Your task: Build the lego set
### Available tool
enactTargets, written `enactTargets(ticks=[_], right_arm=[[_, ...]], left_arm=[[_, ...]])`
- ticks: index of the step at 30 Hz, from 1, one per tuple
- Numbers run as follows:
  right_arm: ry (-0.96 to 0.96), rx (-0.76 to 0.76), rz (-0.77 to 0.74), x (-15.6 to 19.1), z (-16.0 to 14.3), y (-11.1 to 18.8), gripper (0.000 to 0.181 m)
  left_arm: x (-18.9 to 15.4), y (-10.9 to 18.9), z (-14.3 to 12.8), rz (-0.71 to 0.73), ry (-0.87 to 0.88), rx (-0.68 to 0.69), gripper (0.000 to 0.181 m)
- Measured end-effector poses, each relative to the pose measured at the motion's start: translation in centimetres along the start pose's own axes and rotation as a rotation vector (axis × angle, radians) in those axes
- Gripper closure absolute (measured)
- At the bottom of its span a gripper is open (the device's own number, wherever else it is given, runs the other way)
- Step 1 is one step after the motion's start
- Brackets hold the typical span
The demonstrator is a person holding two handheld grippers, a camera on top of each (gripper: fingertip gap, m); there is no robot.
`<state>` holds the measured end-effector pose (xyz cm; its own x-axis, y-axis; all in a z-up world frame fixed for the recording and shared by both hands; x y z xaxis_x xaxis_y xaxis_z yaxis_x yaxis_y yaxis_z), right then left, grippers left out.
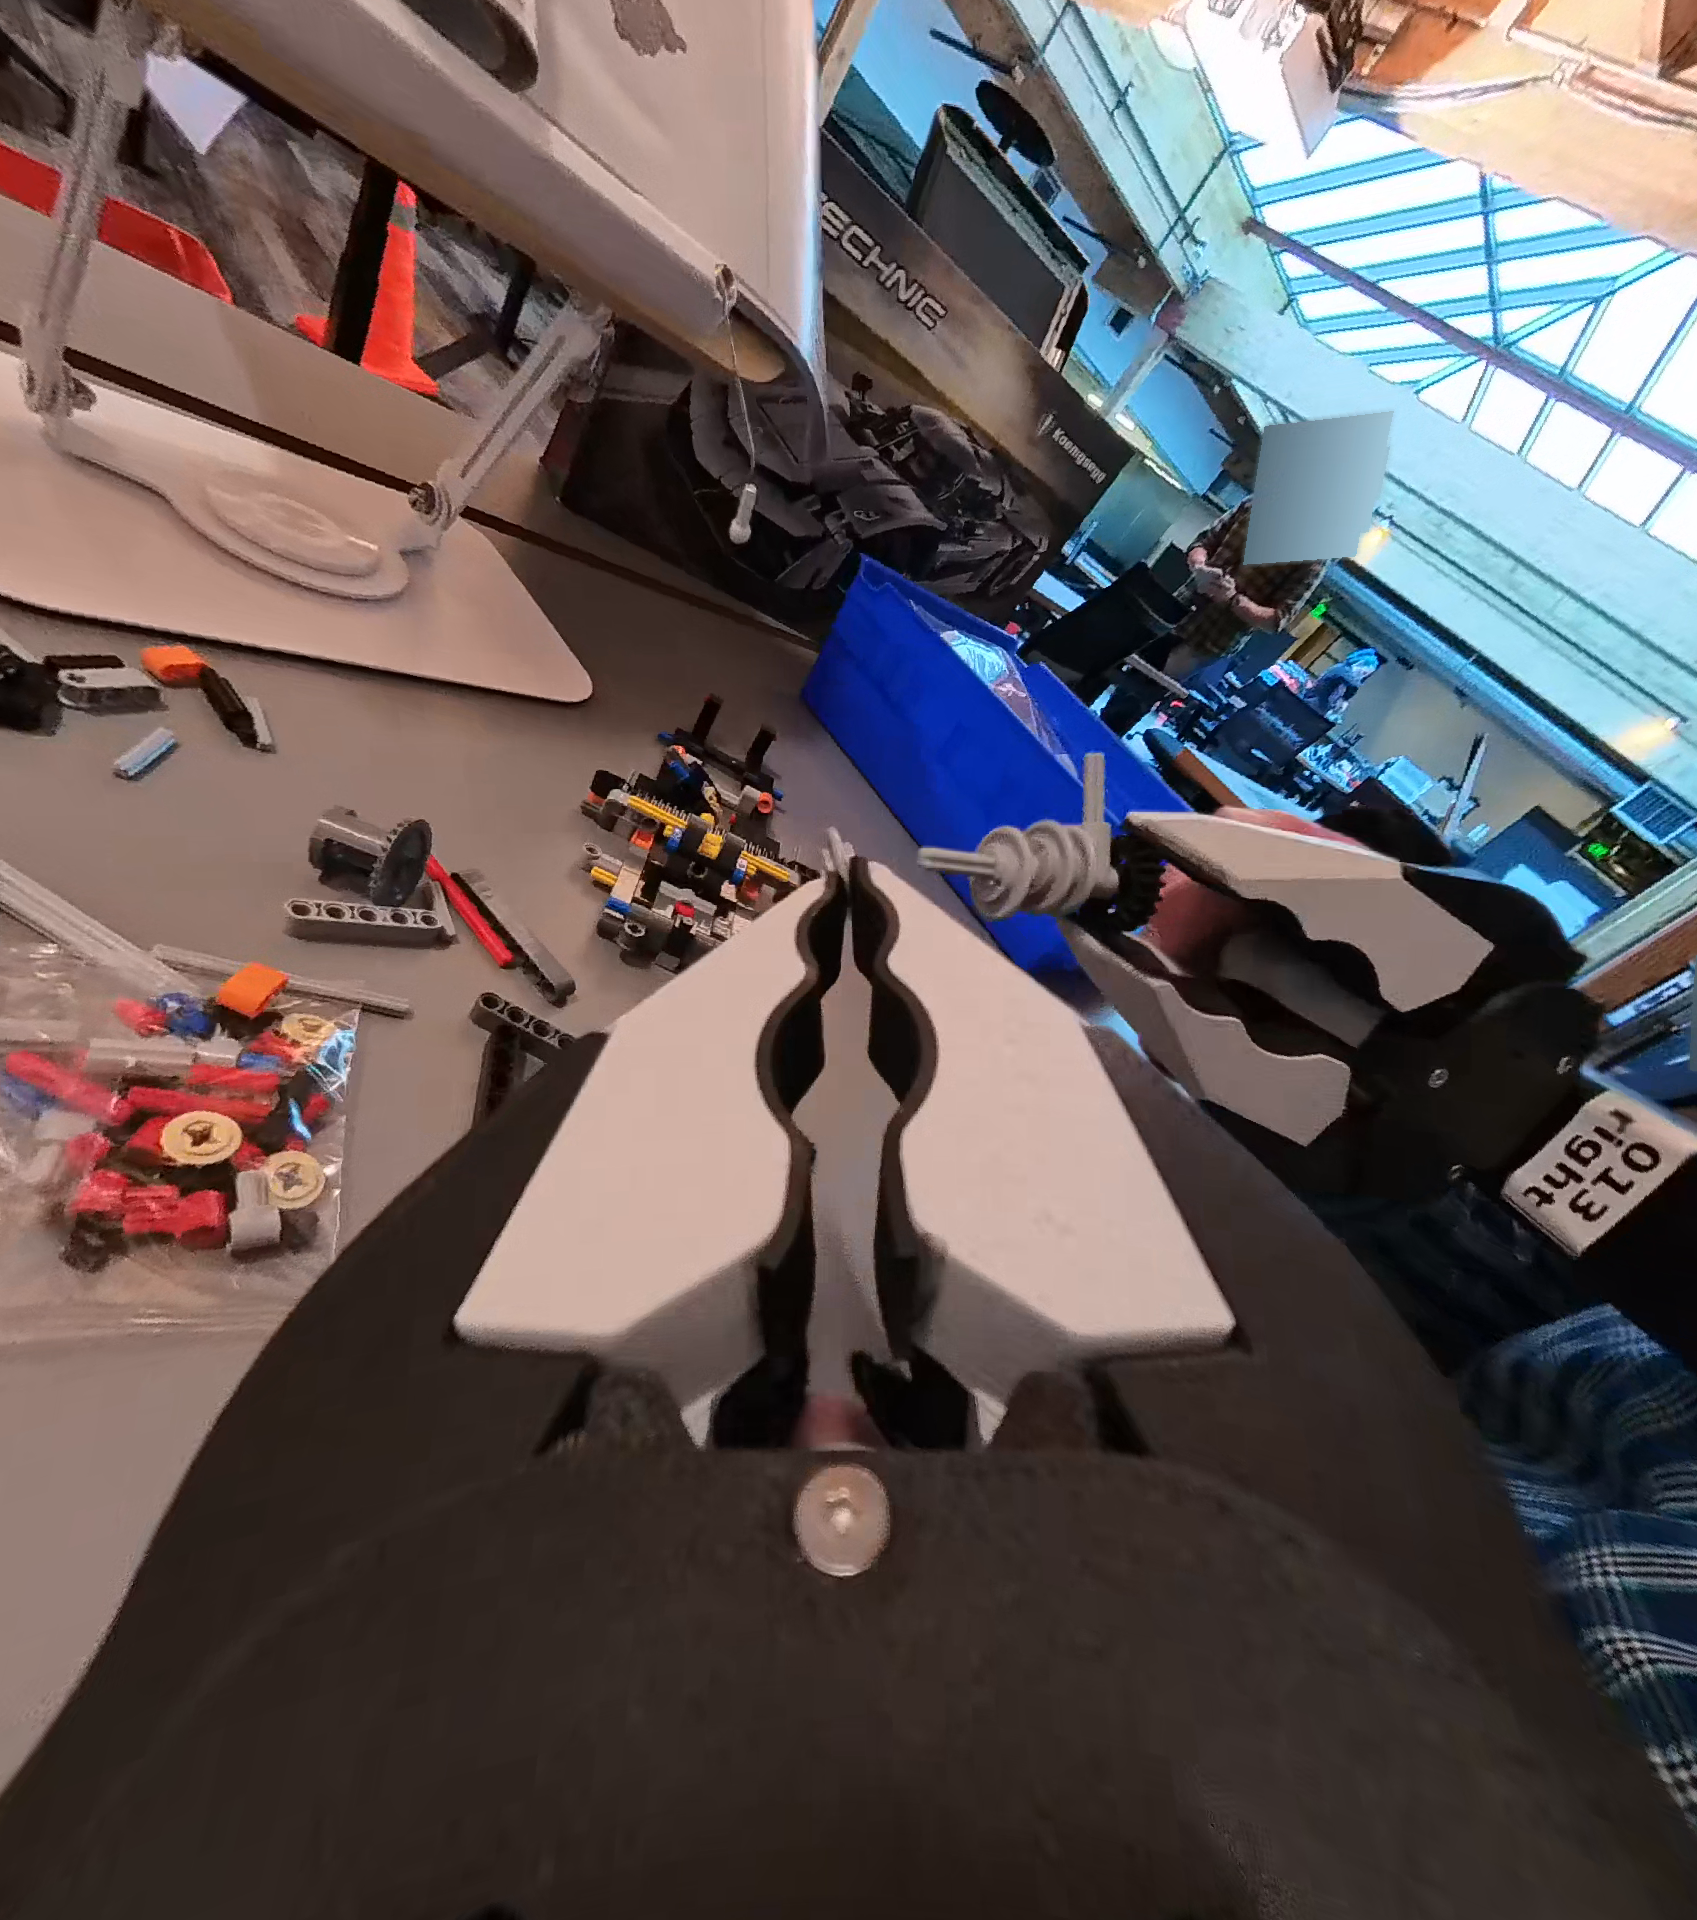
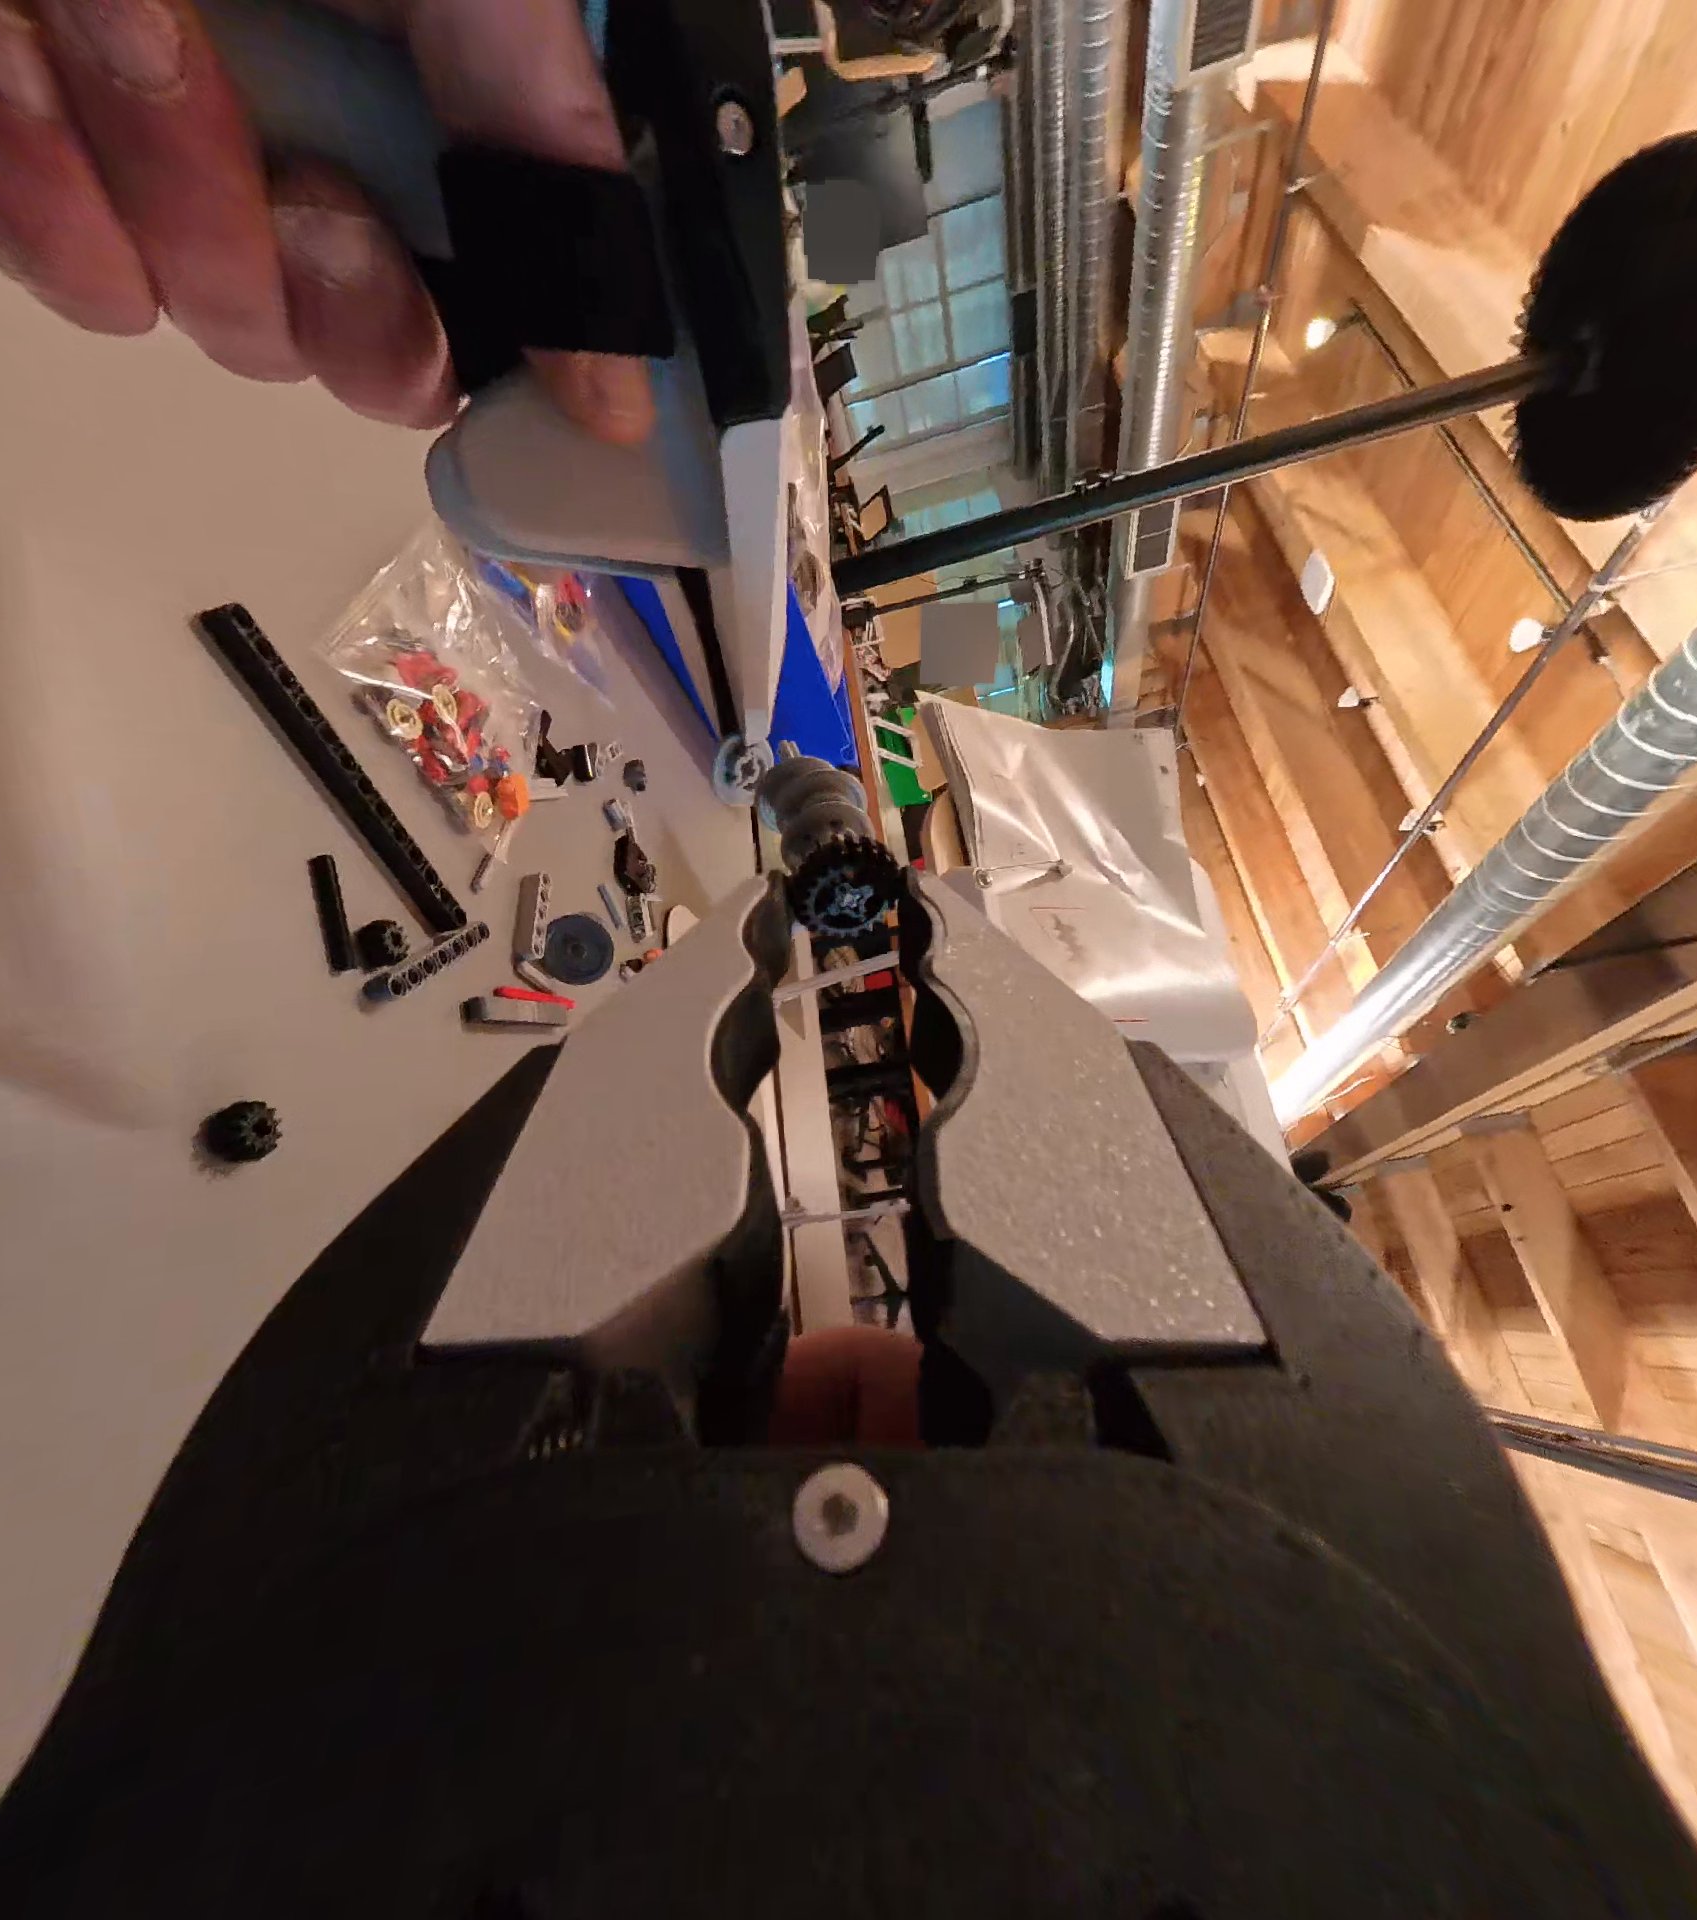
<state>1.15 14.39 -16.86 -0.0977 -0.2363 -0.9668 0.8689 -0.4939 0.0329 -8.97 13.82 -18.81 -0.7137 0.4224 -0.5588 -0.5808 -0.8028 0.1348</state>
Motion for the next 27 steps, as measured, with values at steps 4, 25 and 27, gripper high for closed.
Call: enactTargets(ticks=[4,25,27], right_arm=[[0.039,-0.003,0.008,0.3,0.3,-0.2,0.165],[-0.132,0.051,0.079,0.7,-1.1,-0.6,0.164],[-0.167,0.048,0.089,0.7,-1.1,-0.6,0.164]], left_arm=[[0.3,0.0,-0.1,-0.003,0.031,-0.004,0.181],[-0.2,-0.3,0.0,0.104,-0.125,-0.009,0.181],[-0.2,-0.3,-0.1,0.119,-0.149,-0.007,0.181]])
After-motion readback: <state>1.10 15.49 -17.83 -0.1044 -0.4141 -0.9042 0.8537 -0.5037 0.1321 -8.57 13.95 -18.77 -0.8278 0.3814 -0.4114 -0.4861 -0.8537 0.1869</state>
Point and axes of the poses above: each gripper's, where its closed fingertips meet, y back along the fingers, z out of its top, x = y × z across the jaws, the point moved 4 cm from there along y, back along the fingers, and after that the axes turned 5 degrees about x, right-handed, at the moved point
